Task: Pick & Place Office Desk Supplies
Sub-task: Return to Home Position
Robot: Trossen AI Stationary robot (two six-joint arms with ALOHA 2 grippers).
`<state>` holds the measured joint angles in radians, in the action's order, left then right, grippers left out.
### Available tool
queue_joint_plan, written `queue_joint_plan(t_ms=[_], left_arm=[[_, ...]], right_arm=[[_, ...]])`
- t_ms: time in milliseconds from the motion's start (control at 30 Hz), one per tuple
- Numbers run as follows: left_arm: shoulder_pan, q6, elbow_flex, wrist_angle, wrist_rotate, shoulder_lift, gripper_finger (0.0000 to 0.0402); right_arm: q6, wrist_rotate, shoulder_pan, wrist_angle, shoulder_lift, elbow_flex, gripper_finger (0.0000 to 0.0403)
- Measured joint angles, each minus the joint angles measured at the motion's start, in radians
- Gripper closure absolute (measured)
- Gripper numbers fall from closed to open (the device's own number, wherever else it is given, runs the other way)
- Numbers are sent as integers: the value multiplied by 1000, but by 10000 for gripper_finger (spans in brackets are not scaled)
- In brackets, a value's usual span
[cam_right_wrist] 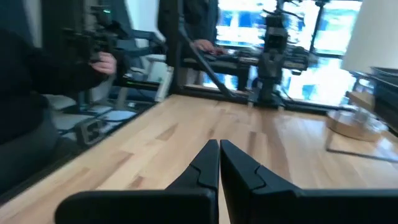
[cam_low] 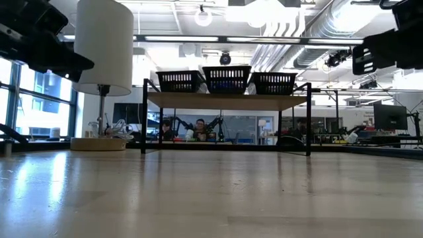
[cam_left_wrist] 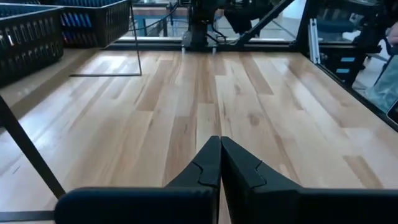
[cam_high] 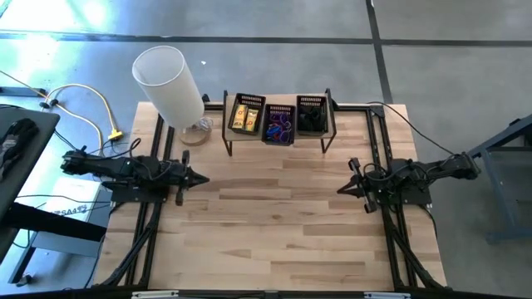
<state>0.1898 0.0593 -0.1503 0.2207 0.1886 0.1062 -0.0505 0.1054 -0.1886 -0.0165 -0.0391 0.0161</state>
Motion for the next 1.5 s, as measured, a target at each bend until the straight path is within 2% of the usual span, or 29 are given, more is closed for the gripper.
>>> queue_joint_plan(t_ms=[167,233,333,700,900,1100,1500], left_arm=[[0,-2,54,-16,-1,-107,401],[0,-2,63,-29,-4,-101,401],[0,-2,65,-28,-9,-82,401],[1,1,68,-32,-10,-84,401],[0,63,74,-116,5,-84,401],[0,-1,76,-180,8,-84,401],[0,0,74,-198,9,-84,401]], right_arm=[[45,-84,0,10,-2,-1,401],[99,-101,0,11,-6,-1,401],[150,-101,0,11,-8,-1,401],[159,-100,-1,11,-15,-2,401],[159,-101,-1,7,-15,-2,401],[159,-102,-1,6,-15,-2,401],[159,-103,-1,5,-15,-2,401]])
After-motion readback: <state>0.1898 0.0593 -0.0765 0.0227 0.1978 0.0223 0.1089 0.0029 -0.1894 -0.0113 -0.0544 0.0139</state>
